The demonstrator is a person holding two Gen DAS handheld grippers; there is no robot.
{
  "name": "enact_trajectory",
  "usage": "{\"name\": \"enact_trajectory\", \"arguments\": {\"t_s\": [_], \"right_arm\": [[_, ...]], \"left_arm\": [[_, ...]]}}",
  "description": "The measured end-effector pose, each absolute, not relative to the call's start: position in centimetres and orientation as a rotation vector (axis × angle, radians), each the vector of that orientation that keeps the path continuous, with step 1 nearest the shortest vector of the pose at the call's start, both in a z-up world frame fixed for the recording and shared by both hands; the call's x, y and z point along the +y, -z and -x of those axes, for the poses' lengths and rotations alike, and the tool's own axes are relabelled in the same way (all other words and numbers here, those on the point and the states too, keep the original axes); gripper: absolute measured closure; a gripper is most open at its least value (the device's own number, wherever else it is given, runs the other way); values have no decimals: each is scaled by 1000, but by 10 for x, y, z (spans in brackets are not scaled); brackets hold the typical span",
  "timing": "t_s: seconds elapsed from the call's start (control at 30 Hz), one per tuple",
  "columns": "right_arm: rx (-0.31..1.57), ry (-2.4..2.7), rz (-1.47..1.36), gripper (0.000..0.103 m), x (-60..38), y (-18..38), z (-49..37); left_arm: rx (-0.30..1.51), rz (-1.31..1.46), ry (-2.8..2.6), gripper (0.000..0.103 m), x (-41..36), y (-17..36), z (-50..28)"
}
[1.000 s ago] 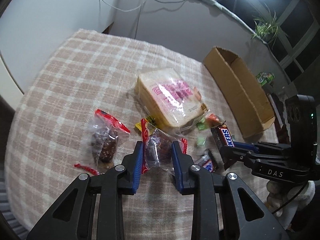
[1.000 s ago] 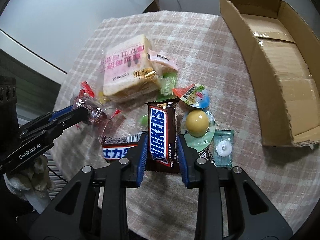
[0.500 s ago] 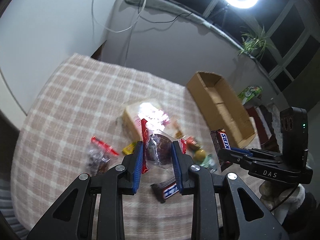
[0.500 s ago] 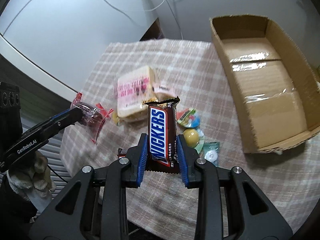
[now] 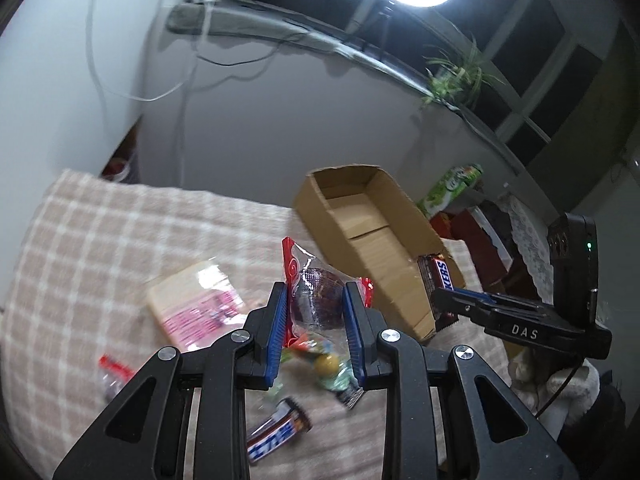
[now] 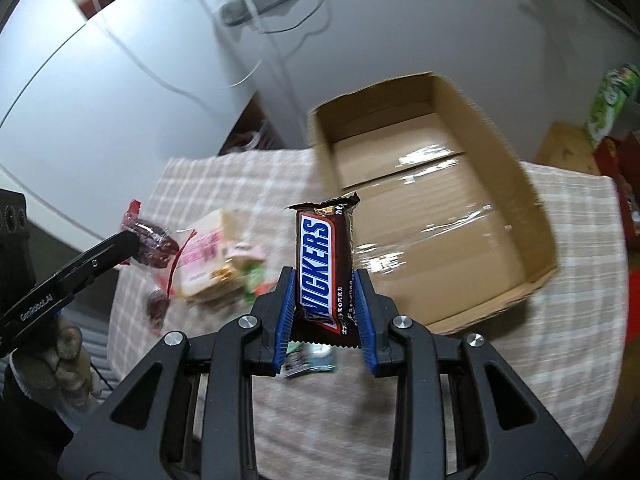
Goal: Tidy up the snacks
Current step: 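Carry both snacks over the cardboard box and open both tools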
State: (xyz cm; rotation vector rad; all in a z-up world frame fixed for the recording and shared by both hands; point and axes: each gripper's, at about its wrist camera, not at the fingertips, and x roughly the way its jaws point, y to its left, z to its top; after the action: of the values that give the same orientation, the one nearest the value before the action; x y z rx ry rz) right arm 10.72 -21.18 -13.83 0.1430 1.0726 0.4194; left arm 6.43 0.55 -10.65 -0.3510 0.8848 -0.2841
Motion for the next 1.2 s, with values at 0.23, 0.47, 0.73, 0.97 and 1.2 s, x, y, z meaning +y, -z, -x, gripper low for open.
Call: {"name": "enact_trajectory", "arguments": {"t_s": [0.23, 0.47, 0.73, 0.97, 1.2], "right_arm": [[1076, -337, -138, 73, -248, 146, -129], [1100, -265, -127, 73, -274, 161, -149], [1127, -230, -124, 73, -292, 178, -161], [1142, -219, -126, 73, -296, 185, -165], [1145, -203, -105, 73, -292, 184, -164]], "left_arm": [[911, 322, 365, 77, -33, 112, -91], [936, 287, 434, 77, -71, 119, -110], [963, 247, 478, 77, -101, 130, -124], [983, 219, 498, 77, -113, 136, -128], [1007, 194, 517, 67, -123, 136, -130]]}}
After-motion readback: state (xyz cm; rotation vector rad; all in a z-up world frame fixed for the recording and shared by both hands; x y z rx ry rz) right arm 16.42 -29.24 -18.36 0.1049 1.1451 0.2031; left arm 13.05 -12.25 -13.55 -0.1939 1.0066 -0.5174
